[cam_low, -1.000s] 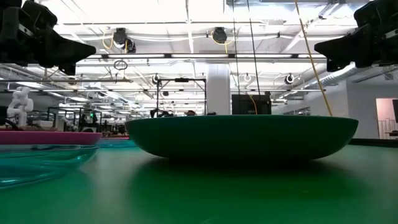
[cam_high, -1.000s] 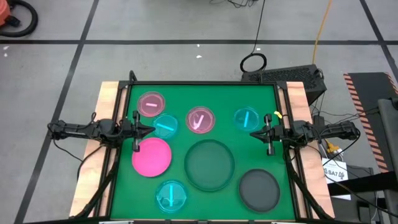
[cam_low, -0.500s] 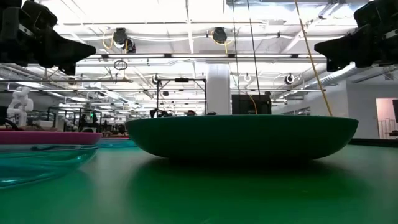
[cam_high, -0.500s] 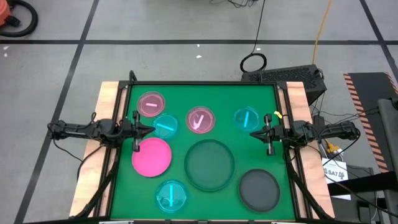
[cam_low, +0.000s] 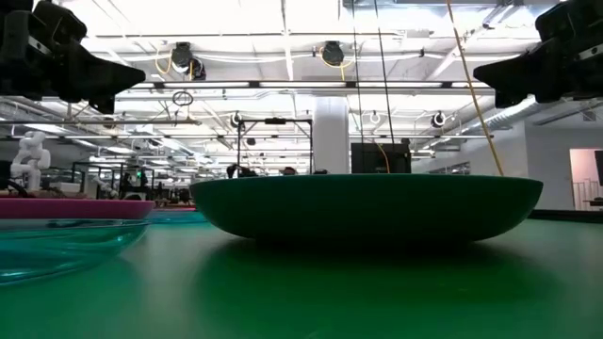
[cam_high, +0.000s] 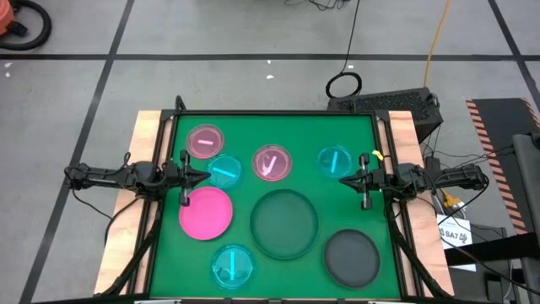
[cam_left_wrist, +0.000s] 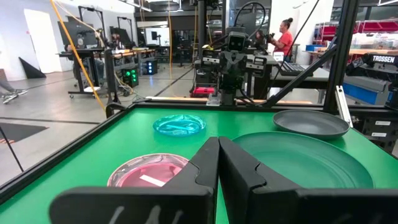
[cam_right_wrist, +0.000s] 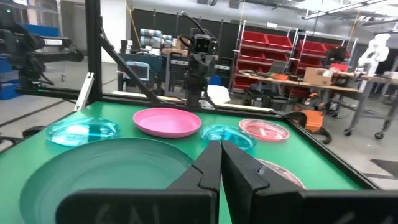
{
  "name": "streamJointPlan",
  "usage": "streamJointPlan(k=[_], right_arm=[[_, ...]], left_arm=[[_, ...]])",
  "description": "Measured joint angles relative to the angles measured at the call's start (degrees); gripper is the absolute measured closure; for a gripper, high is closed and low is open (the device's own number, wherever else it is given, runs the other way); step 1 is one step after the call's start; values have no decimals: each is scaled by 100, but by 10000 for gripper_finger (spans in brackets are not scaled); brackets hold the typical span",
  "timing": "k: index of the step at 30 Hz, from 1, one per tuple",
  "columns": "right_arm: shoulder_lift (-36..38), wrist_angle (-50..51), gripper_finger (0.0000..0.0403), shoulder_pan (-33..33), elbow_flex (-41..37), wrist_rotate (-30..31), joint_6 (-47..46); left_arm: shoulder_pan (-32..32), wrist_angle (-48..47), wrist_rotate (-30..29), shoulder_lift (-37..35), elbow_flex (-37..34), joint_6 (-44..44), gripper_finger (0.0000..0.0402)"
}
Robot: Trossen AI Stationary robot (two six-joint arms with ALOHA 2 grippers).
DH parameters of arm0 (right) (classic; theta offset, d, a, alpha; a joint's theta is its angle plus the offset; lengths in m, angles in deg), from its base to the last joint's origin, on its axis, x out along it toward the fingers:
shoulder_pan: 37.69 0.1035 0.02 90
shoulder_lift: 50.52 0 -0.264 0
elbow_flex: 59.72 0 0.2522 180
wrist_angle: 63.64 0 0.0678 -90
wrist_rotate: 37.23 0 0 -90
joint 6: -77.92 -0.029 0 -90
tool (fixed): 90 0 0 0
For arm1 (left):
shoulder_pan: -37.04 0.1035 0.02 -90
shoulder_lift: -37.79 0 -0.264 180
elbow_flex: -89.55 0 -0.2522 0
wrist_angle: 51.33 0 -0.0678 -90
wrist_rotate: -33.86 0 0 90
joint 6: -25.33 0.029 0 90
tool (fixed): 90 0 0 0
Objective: Stack plastic plates
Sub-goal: Stack the black plate on top of the green plate
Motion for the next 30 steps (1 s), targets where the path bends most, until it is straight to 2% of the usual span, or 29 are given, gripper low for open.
streamJointPlan(k=[4, 8, 11, 17, 30], right_arm=[[1, -9, 394, 0, 0, 0, -474], [0, 10, 394, 0, 188, -6, -162], [-83, 404, 394, -3, 475, 34, -45], [-492, 1245, 401, -2, 1305, 34, 61], [-1982, 2671, 402, -2, 3449, 21, -72]], left_arm=[[0, 2, 0, 0, -1, 1, 385], [1, 2, 0, 1, 0, 1, 385], [1, 2, 0, 1, 0, 1, 385], [-1, 2, 0, 1, 0, 1, 385], [0, 2, 0, 1, 0, -1, 385]])
